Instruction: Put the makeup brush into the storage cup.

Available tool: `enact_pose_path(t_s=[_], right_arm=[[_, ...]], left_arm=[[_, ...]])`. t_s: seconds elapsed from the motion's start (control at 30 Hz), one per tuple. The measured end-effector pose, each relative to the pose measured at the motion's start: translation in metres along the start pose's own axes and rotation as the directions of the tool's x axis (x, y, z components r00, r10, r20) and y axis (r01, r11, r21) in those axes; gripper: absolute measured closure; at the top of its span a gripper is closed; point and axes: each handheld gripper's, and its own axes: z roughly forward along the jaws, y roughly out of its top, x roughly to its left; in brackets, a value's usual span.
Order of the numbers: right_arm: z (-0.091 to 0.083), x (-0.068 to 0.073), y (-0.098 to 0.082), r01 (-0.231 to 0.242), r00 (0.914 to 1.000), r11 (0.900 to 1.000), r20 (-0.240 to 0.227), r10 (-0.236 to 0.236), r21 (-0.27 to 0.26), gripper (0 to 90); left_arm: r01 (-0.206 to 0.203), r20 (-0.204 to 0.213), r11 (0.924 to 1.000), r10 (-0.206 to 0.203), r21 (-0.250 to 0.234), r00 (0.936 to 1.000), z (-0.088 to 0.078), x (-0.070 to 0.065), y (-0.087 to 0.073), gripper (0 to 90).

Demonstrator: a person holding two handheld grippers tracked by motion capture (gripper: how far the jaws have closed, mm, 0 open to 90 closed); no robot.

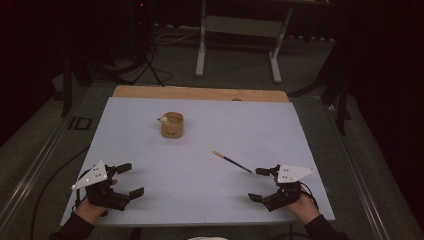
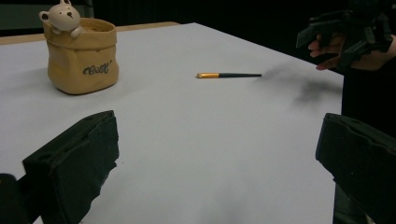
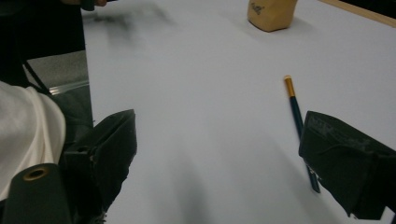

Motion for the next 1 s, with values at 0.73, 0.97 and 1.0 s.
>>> enact_pose_path(t_s=[0.73,0.97,1.0], right_arm=[[-0.003,0.004,0.009,0.033,0.9994,0.999,0.009,-0.032,-0.015,12.6],[-0.007,0.009,0.017,0.074,0.9967,0.997,0.036,-0.073,-0.028,13.8],[-0.007,0.009,0.018,0.082,0.9958,0.996,0.045,-0.081,-0.029,13.7]], left_arm=[[0.004,0.010,1.0000,-0.004,-0.004,0.9999,0.000,-0.001,-0.001,0.1],[-0.019,0.024,0.9997,0.019,0.018,0.9995,0.002,-0.003,-0.001,0.1],[-0.018,0.023,0.9997,0.018,0.017,0.9996,0.002,-0.003,-0.001,0.1]])
